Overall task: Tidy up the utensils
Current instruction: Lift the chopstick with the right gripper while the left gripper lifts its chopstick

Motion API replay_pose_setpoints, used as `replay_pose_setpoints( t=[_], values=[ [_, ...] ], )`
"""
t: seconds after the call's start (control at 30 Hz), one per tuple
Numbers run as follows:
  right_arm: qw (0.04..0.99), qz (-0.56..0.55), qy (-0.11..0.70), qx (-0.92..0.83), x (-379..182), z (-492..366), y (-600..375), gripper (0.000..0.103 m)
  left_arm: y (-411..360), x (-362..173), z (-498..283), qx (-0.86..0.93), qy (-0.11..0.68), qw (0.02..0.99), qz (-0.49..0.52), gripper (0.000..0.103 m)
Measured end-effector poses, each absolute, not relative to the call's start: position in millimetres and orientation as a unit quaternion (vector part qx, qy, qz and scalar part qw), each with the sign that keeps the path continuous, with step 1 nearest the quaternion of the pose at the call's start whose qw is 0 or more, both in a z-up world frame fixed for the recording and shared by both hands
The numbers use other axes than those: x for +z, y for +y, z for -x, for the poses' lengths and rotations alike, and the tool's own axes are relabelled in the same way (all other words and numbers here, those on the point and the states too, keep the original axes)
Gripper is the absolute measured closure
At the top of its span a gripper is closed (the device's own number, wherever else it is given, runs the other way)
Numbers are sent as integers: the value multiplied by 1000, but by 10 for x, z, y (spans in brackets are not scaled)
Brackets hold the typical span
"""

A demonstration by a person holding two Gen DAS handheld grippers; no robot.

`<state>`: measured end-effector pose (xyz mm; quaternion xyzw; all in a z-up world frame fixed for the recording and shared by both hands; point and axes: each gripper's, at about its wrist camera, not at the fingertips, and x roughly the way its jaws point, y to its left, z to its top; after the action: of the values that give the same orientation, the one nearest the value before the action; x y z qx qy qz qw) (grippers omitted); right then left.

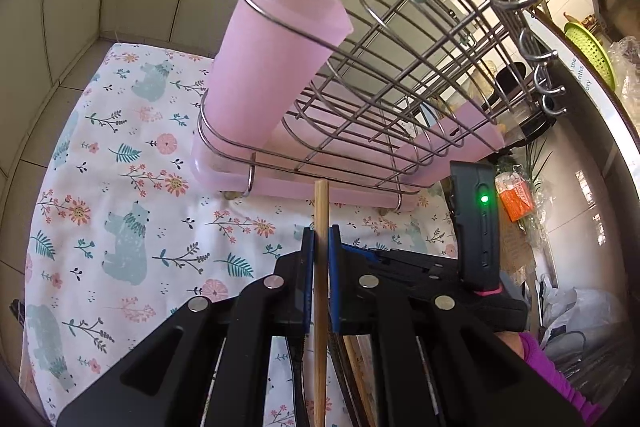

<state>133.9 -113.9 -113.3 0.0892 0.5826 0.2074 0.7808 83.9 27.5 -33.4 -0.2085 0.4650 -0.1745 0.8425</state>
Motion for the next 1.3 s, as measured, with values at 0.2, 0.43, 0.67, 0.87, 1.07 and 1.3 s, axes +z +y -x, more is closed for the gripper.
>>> replay_pose_setpoints(
  t=[0.2,0.43,0.67,0.87,1.07,1.3],
  values=[
    [800,-104,550,218,-1044,-1218,-1109,94,425,-199,-718,-172,448,851,211,97],
    [844,-129,459,246,-475,-977,-1279,95,539,103,-518,-162,396,878,212,97],
    [884,-137,368,252,60,-666,-1485,96,391,337,-336,-160,335,908,192,97],
    [918,-126,287,244,393,-375,-1610,96,300,463,-181,-163,301,923,174,97],
    [928,-117,259,240,512,-222,-1686,96,260,486,-71,-169,281,929,170,97],
    [933,-103,244,242,501,-65,-1671,96,167,365,-41,-171,294,927,158,97]
  ],
)
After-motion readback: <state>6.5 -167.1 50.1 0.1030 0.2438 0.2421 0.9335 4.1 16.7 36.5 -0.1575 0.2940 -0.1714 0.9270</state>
